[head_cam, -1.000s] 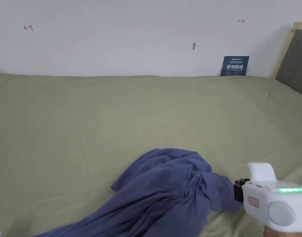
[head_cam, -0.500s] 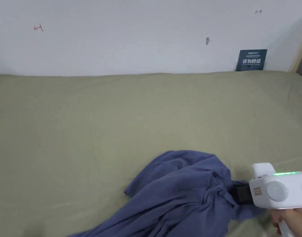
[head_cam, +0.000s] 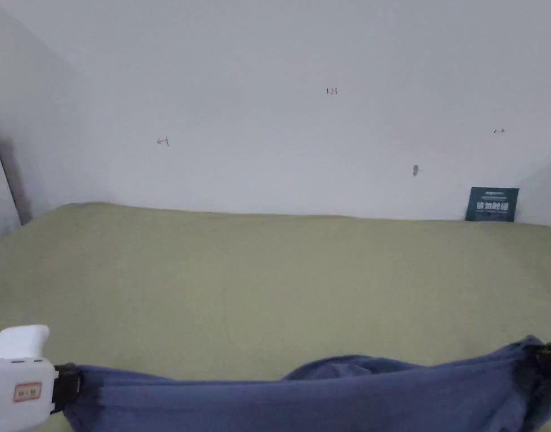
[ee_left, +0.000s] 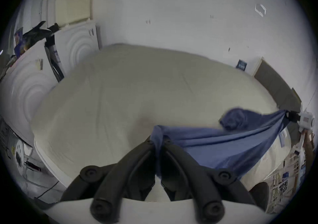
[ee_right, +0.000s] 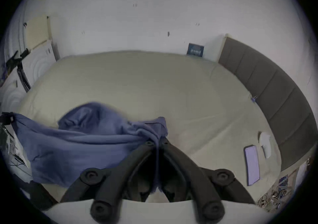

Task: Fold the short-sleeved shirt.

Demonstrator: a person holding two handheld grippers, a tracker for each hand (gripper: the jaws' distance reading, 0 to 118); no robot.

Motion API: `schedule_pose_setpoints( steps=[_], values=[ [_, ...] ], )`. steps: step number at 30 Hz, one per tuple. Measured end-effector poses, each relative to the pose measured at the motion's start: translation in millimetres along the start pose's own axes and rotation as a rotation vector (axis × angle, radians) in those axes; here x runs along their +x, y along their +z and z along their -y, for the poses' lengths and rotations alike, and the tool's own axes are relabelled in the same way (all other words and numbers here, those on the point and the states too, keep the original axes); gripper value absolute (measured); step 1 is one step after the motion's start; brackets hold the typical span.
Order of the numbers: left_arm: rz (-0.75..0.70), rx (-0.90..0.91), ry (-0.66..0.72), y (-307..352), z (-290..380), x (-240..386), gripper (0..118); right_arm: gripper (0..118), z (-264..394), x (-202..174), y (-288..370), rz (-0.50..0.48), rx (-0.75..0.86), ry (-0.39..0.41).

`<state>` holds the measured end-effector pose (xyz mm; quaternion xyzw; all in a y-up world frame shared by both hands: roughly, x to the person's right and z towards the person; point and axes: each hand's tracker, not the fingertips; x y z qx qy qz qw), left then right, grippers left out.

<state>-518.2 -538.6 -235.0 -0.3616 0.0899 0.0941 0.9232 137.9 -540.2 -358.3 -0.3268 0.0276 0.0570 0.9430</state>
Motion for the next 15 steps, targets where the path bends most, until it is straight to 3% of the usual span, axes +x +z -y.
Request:
schedule_pose_setpoints(
  steps=[10,15],
  values=[
    [-0.048,0.197,-0.066,84,-83,32,4,0,-50,-7,89,0.033,0.197,0.045],
    [-0.064,0.24,-0.09,95,-123,50,4,0,-87,1,107,0.034,0.238,0.008]
  ],
)
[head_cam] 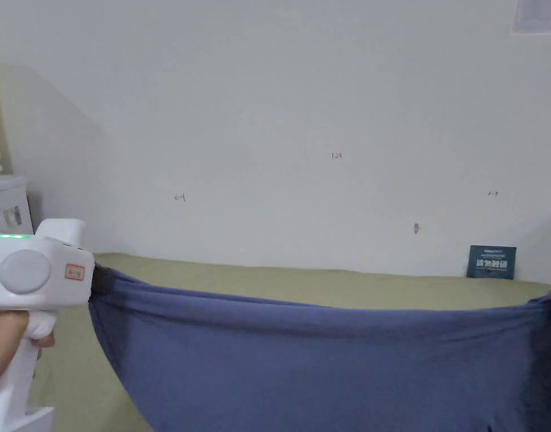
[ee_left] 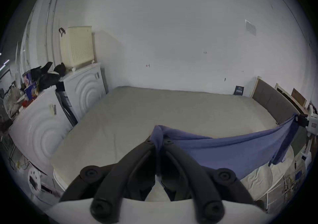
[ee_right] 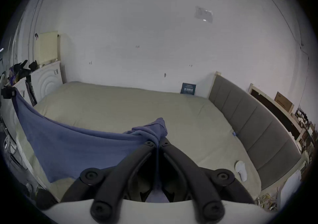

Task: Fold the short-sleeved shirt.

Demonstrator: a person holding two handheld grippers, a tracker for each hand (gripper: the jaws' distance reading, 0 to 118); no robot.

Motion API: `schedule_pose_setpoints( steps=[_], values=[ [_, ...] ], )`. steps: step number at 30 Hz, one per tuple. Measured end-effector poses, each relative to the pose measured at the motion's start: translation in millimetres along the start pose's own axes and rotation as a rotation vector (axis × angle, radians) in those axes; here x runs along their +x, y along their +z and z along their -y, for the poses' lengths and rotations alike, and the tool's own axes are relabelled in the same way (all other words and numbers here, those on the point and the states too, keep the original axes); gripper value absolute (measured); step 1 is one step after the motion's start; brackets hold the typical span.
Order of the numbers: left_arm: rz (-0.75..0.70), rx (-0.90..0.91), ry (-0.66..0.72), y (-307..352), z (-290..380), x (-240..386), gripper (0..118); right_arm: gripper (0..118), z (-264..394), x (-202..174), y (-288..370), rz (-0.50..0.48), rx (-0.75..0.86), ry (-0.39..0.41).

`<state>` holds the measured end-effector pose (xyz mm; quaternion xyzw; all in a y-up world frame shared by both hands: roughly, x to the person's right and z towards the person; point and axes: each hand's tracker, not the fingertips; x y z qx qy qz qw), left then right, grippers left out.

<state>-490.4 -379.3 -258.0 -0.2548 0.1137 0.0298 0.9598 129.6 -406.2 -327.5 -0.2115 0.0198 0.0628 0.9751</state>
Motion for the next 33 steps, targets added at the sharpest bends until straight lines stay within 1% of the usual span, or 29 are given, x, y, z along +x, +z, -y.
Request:
schedule_pose_setpoints(
  steps=[6,11,16,21,23,25,27,32,33],
  values=[
    [-0.02,0.062,0.028,-22,-51,19,4,0,-54,8,-19,0.032,0.042,-0.001],
    [-0.056,0.085,0.045,-62,-92,40,4,0,-94,9,-59,0.077,0.08,-0.017],
    [-0.1,0.11,0.038,-110,-118,62,4,0,-118,12,-110,0.108,0.091,-0.08],
    [-0.122,0.119,0.031,-160,-129,77,4,0,-135,12,-162,0.129,0.084,-0.08],
    [-0.137,0.113,0.046,-179,-130,82,4,0,-137,10,-179,0.139,0.087,-0.082],
    [-0.141,0.094,0.056,-198,-130,86,4,0,-139,3,-196,0.165,0.067,-0.053],
    [-0.163,0.081,0.04,-214,-123,91,4,0,-133,-4,-207,0.155,0.075,-0.043],
    [-0.157,0.013,0.004,-241,-77,86,4,0,-86,-14,-238,0.156,-0.004,-0.021],
    [-0.138,-0.009,0.007,-244,-62,84,4,0,-69,-14,-241,0.15,-0.023,-0.037]
  ],
)
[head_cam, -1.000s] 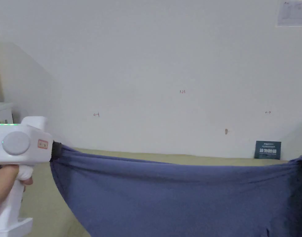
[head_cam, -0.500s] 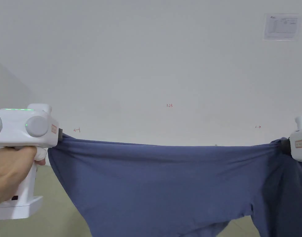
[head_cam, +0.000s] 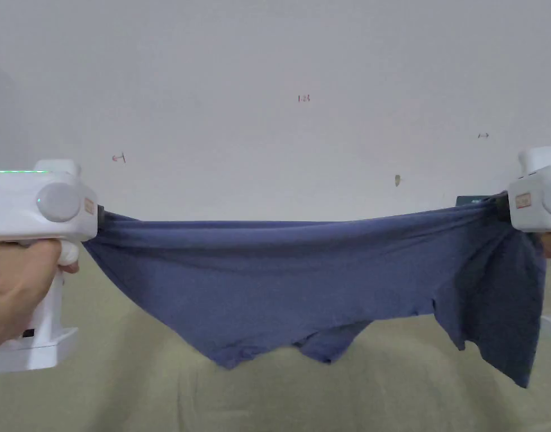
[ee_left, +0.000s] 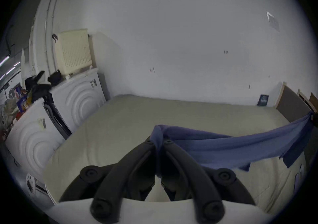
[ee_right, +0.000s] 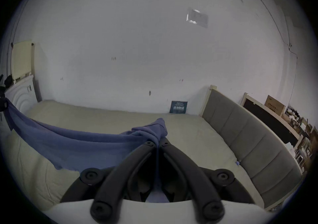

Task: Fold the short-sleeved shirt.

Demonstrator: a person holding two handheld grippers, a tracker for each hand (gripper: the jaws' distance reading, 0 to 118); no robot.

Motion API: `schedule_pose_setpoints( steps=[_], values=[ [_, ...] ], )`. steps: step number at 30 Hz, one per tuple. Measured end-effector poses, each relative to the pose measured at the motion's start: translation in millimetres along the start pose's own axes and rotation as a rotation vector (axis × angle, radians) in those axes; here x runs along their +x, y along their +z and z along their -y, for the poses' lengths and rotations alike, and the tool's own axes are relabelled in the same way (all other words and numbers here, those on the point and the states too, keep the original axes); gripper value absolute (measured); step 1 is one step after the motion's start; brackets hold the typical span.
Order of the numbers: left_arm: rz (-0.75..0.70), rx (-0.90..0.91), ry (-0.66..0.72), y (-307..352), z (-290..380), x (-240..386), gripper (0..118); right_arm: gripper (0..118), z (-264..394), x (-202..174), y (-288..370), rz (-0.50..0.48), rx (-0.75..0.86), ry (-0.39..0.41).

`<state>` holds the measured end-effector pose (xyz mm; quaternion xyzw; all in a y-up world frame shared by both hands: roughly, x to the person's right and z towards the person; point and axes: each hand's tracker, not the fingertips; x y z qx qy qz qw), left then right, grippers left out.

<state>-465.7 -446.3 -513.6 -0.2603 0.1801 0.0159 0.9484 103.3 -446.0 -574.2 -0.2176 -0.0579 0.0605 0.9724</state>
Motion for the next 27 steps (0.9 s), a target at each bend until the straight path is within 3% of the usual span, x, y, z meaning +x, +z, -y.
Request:
schedule_pose_setpoints(
  steps=[4,8,9,11,13,16,20,27],
  values=[
    [0.033,-0.089,-0.05,-4,68,-9,4,0,78,-5,0,-0.015,-0.101,0.052],
    [0.055,-0.177,-0.062,10,141,-26,4,0,160,0,31,-0.053,-0.176,0.051],
    [0.067,-0.184,-0.059,20,157,-32,4,0,179,4,44,-0.068,-0.187,0.008],
    [0.069,-0.199,-0.07,41,187,-41,4,0,209,13,68,-0.098,-0.207,0.0],
    [0.088,-0.222,-0.072,56,214,-55,4,0,238,18,97,-0.112,-0.24,0.036],
    [0.102,-0.241,-0.065,92,251,-71,4,0,274,32,131,-0.134,-0.26,-0.042],
    [0.113,-0.28,-0.021,136,294,-96,4,0,312,41,184,-0.138,-0.281,-0.017],
    [0.129,-0.343,0.024,167,339,-123,4,0,349,59,229,-0.144,-0.31,-0.129]
  ],
)
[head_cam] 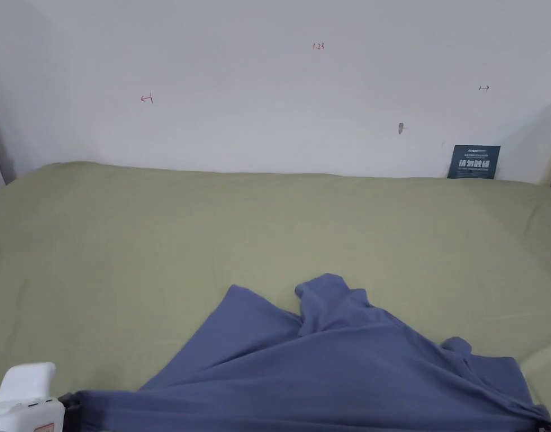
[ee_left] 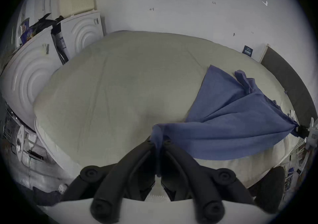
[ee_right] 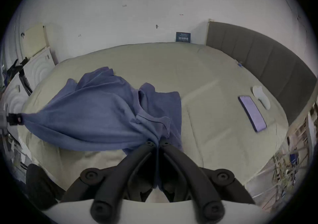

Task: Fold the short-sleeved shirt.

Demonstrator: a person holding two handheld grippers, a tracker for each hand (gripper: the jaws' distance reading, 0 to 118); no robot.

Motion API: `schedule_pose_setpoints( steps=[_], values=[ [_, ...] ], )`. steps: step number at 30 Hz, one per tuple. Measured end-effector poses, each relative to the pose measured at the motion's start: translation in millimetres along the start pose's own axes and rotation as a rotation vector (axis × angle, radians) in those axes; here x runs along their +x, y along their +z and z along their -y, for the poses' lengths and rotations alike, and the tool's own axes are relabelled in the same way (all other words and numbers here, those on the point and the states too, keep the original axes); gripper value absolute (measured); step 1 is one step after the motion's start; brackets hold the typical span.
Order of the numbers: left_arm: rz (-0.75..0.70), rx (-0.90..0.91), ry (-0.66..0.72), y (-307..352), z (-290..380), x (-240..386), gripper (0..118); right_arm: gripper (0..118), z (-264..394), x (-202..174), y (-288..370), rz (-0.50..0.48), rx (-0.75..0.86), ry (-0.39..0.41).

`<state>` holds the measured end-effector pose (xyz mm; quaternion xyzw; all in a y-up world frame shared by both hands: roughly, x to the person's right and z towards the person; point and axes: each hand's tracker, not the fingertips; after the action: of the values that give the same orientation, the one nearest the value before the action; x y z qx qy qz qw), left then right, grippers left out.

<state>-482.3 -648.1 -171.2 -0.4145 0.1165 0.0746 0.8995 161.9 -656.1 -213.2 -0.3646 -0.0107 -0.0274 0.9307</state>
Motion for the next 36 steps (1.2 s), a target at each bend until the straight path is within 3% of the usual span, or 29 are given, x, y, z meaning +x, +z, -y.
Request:
schedule_pose_setpoints(
  steps=[4,7,8,9,10,11,13,15,16,17,18,19,20,24,29,30,31,33,34,36],
  values=[
    [0.016,-0.018,0.026,-11,5,-1,4,0,5,0,-12,0.008,-0.021,0.003],
    [0.034,-0.014,0.021,-15,9,2,9,11,6,-6,-14,0.003,0.0,0.009],
    [0.081,0.006,0.021,-15,11,1,18,26,6,-9,-12,0.006,0.017,0.011],
    [0.059,0.021,0.023,-13,12,0,45,65,5,-11,-11,0.007,0.023,0.007],
    [0.045,0.023,0.022,-13,14,2,96,116,3,-14,-11,0.003,0.017,0.001],
    [0.033,0.027,0.026,-11,15,2,115,115,5,-18,-5,-0.014,0.125,-0.022],
    [0.02,0.052,0.036,2,16,1,115,111,7,-31,-5,-0.013,0.057,-0.002],
    [-0.035,0.091,0.048,16,19,2,114,110,8,-52,16,-0.016,0.094,0.019],
    [-0.053,0.118,0.063,25,22,2,112,99,11,-64,26,-0.022,0.111,0.041],
    [-0.043,0.119,0.061,32,26,2,108,76,14,-75,34,-0.014,0.131,0.056],
    [-0.053,0.131,0.045,40,32,2,89,35,20,-87,44,-0.016,0.174,0.066],
    [-0.076,0.147,0.014,45,39,4,35,0,25,-98,45,-0.006,0.195,0.068],
    [-0.097,0.155,0.014,44,46,4,0,0,33,-109,50,-0.004,0.241,0.067],
    [-0.047,0.09,0.122,43,61,-13,0,0,51,-138,56,-0.079,0.191,0.065],
    [-0.045,0.082,0.098,33,63,-20,0,0,59,-160,54,-0.112,0.175,0.102],
    [-0.03,0.077,0.097,29,62,-20,1,0,59,-162,54,-0.123,0.171,0.105],
    [-0.02,0.074,0.095,26,60,-20,19,0,59,-164,53,-0.124,0.169,0.108],
    [-0.01,0.066,0.076,17,53,-21,94,0,59,-168,51,-0.129,0.166,0.119],
    [-0.01,0.039,0.057,11,48,-19,117,0,58,-170,51,-0.132,0.166,0.12],
    [0.015,0.012,0.049,-5,42,-18,117,0,58,-173,49,-0.14,0.159,0.119]
  ],
)
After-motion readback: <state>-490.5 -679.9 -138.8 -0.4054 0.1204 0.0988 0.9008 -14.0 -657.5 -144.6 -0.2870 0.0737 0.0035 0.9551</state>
